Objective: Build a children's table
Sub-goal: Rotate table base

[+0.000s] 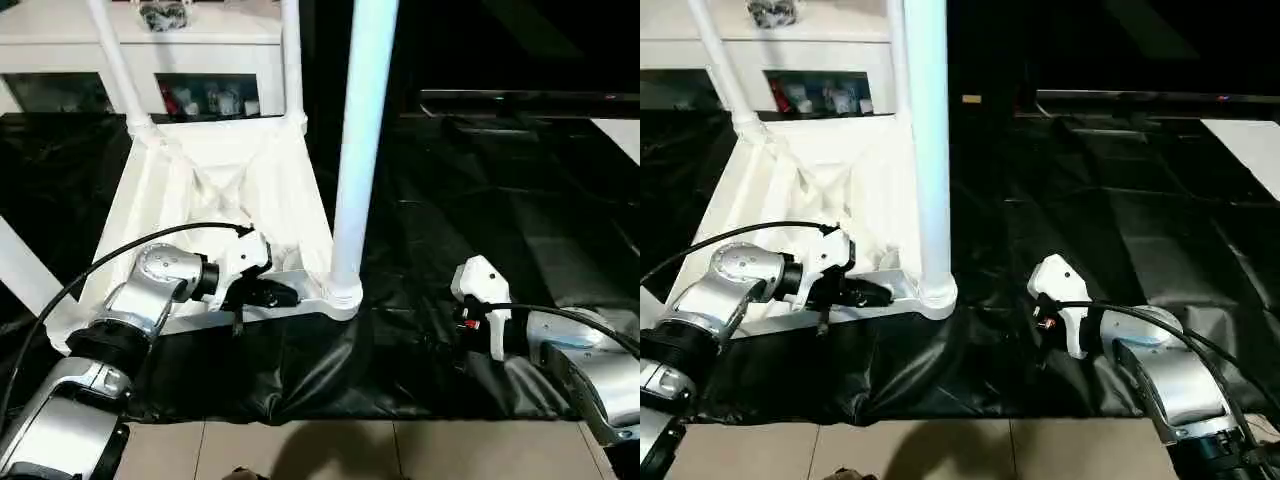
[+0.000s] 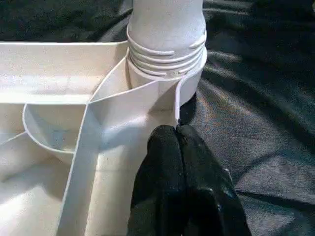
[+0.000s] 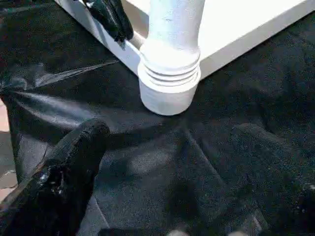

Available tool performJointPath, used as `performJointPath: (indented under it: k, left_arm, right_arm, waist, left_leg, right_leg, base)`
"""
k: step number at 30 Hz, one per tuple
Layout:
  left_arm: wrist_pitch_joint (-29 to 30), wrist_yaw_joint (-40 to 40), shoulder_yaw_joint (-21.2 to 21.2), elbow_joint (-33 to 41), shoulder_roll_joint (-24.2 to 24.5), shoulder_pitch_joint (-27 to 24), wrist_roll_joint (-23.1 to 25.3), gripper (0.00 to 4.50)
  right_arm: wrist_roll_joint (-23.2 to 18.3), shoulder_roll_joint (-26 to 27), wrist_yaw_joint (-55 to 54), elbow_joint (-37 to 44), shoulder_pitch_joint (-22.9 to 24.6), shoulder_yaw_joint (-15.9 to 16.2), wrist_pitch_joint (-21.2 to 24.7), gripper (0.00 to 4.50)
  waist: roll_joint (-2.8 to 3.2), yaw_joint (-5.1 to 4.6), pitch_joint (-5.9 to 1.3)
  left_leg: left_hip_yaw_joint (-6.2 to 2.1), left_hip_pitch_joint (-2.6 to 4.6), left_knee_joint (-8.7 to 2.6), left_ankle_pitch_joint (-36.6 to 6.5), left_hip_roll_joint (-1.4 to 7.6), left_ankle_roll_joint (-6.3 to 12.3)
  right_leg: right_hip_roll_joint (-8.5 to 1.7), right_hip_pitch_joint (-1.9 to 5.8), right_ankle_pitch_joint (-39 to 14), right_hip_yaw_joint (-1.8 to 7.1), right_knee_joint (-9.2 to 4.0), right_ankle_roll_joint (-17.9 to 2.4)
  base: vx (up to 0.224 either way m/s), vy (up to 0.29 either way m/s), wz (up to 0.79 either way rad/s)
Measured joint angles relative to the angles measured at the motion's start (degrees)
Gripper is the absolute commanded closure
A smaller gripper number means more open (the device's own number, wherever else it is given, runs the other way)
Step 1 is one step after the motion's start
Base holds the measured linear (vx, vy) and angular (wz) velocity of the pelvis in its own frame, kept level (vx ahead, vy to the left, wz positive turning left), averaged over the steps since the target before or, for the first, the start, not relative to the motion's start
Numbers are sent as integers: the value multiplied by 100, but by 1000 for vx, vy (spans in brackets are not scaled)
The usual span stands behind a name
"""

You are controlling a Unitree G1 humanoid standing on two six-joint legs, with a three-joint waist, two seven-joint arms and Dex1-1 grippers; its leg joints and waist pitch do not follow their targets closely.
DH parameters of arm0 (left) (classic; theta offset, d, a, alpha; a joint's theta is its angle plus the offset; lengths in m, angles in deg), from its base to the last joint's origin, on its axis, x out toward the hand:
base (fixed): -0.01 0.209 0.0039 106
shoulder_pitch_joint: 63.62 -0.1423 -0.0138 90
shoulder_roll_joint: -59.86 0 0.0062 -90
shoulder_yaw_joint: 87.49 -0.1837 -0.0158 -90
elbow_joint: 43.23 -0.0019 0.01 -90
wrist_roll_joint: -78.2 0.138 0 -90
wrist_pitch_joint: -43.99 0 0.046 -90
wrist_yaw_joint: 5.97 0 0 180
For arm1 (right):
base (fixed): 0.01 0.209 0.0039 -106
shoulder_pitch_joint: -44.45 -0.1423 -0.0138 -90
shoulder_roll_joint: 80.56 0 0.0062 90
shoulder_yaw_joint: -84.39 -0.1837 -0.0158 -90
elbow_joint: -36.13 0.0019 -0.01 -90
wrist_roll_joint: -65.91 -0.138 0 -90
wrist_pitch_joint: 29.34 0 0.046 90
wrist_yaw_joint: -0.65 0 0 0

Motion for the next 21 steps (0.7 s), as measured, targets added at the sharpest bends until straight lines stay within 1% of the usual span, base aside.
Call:
performJointPath:
  k: [1, 3, 6, 7, 10, 11, 13, 14, 18, 21]
  left_arm:
    - [169, 27, 31, 11, 0, 0, -52, 449]
    - [401, 118, 78, 11, 0, 0, -139, 418]
    - [485, 205, 83, -18, -1, -12, -168, 390]
    - [498, 229, 82, -60, -3, -17, -162, 390]
    - [538, 288, 82, -160, -5, -46, -158, 354]
    - [577, 320, 83, -167, -5, -47, -167, 354]
    - [664, 331, 84, -163, -7, -47, -200, 338]
    - [677, 322, 84, -163, -7, -47, -198, 318]
    - [407, 179, 84, -198, 0, -46, -34, 309]
    - [337, 169, 85, -228, 0, -45, -31, 309]
  right_arm:
    - [1, -1, 0, 0, -1, 1, 0, 0]
    - [3, -3, 0, 0, -1, 3, 0, 0]
    - [5, -3, -1, 0, -5, 11, 0, 0]
    - [5, -3, -1, -2, -12, 17, 0, 0]
    - [6, -2, 0, -2, -49, 52, 0, 0]
    - [6, -2, 0, -2, -53, 57, 0, 0]
    - [6, -2, 1, -3, -58, 61, 0, 0]
    - [6, -2, 1, -3, -60, 63, 0, 0]
    - [6, -1, 1, -5, -100, 82, 0, 0]
    - [7, 0, -4, -6, -100, 102, 0, 0]
  waist:
    - [0, -6, 0]
    - [0, -10, 0]
    - [0, -7, 0]
    - [0, -4, 0]
    - [0, 13, 0]
    - [0, 22, 0]
    - [0, 37, 0]
    - [0, 40, 0]
    - [0, 46, 0]
    - [1, 46, 0]
  left_leg:
    - [0, 1, 1, 0, 0, 0]
    - [0, 0, 2, 0, -2, 0]
    - [2, -3, 2, 0, -4, 0]
    - [3, -5, 1, 0, -4, 0]
    - [3, -8, 0, 0, -4, 0]
    - [3, -9, -1, 0, -4, 0]
    - [5, -9, -1, 0, -3, 0]
    - [5, -10, -1, 0, -3, 0]
    - [6, -11, -4, -2, -3, -3]
    - [7, -10, -6, -3, -3, -4]
  right_leg:
    - [-1, -1, 0, 0, 0, 0]
    - [-3, -4, 0, 0, -2, 0]
    - [-6, -6, 1, 1, -1, -1]
    - [-6, -7, 2, 1, -2, -2]
    - [-6, -9, 6, -1, -1, -10]
    - [-6, -9, 14, 0, -1, -22]
    - [-6, -9, 20, 0, -1, -33]
    - [-7, -9, 20, 0, -1, -33]
    - [-8, -9, 15, -1, -4, -25]
    - [-8, -9, 14, -1, -4, -24]
  base:
    - [0, 0, 0]
    - [0, 0, 0]
    - [0, 0, 0]
    - [0, 0, 0]
    - [0, 0, 0]
    - [0, 0, 0]
    - [0, 0, 0]
    - [0, 0, 0]
    - [0, 0, 0]
    - [0, 0, 0]
